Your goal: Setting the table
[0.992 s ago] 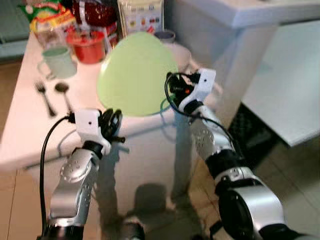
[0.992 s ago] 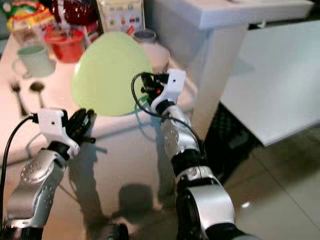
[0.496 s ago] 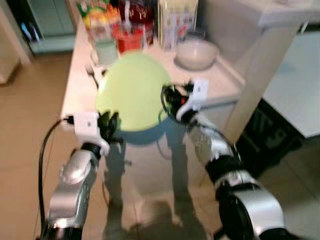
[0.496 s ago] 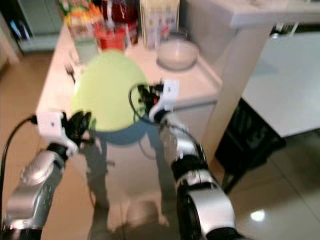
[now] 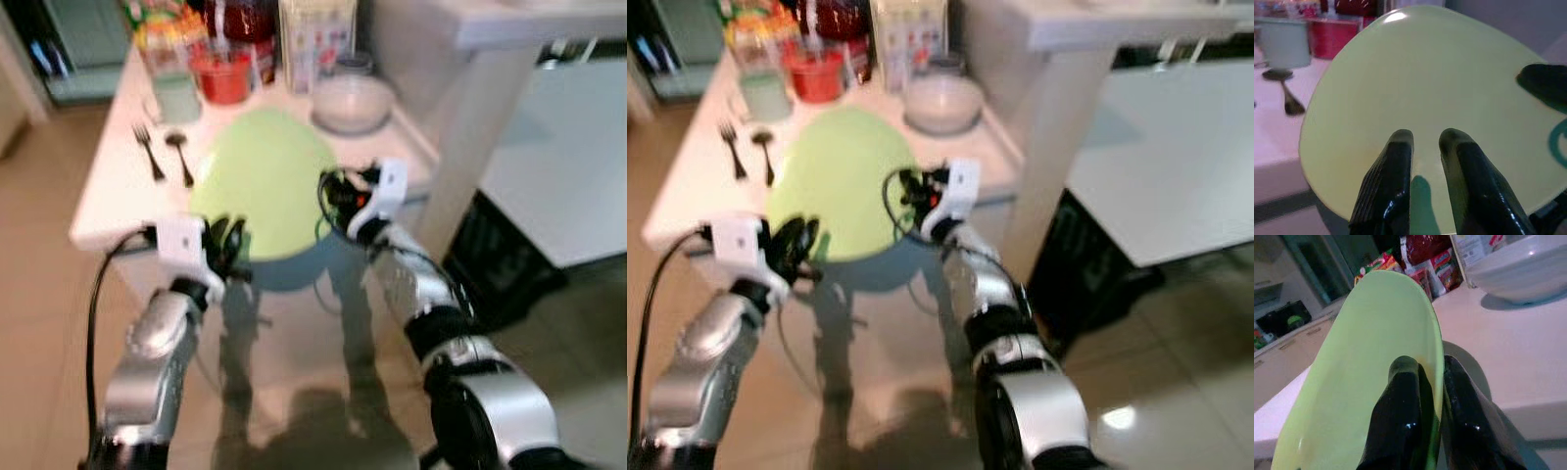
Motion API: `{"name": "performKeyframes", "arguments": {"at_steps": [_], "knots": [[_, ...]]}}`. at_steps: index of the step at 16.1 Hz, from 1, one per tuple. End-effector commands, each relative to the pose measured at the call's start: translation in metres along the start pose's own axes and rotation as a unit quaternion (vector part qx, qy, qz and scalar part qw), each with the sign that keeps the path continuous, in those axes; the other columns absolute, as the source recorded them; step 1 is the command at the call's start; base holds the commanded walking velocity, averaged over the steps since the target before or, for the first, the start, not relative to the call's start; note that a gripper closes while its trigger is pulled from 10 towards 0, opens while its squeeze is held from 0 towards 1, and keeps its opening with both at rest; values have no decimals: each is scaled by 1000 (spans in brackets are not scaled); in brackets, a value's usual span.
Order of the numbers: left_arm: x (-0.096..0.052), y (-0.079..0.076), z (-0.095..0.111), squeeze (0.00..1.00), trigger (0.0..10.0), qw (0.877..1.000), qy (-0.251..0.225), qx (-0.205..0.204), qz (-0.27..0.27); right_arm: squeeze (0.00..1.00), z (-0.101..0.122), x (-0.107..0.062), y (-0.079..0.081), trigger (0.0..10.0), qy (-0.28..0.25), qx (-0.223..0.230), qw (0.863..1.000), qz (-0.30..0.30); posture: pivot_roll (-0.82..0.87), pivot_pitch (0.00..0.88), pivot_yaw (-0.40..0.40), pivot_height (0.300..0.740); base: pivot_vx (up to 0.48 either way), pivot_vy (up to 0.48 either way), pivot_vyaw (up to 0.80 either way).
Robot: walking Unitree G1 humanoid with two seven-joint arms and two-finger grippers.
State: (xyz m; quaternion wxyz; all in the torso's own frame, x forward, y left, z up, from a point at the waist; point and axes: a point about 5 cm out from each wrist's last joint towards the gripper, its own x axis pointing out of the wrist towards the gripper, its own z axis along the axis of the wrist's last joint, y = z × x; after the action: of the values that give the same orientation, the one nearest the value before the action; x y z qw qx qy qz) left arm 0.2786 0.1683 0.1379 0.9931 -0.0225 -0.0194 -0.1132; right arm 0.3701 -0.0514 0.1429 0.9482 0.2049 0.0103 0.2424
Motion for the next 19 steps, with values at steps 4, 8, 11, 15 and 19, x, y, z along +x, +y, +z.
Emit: {"name": "performKeyframes", "arguments": {"at_steps": [4, 8, 11, 15, 19], "knots": [[0, -2, 4, 0, 10000, 1000, -10, 4, -4, 0, -11, -3, -5, 0, 39, -18, 999, -13, 105, 0, 13, 740, 0, -453, 0], [1, -2, 5, 0, 10000, 1000, -13, 6, -7, 0, -11, -3, -5, 0, 40, -17, 999, -13, 107, 0, 12, 740, 0, -455, 0], [1, -3, 5, 0, 10000, 1000, -16, 5, -11, 0, -12, -3, -5, 0, 41, -18, 999, -13, 108, 0, 12, 740, 0, -480, 0], [1, -5, 7, 0, 10000, 1000, -21, 4, -18, 0, -12, -3, -6, 0, 41, -17, 999, -12, 110, 0, 12, 740, 0, -480, 0], [2, -7, 6, 0, 10000, 1000, -21, 5, -21, 0, -10, -2, -5, 0, 37, -24, 999, -6, 109, 0, 10, 740, -230, -393, 0]]}}
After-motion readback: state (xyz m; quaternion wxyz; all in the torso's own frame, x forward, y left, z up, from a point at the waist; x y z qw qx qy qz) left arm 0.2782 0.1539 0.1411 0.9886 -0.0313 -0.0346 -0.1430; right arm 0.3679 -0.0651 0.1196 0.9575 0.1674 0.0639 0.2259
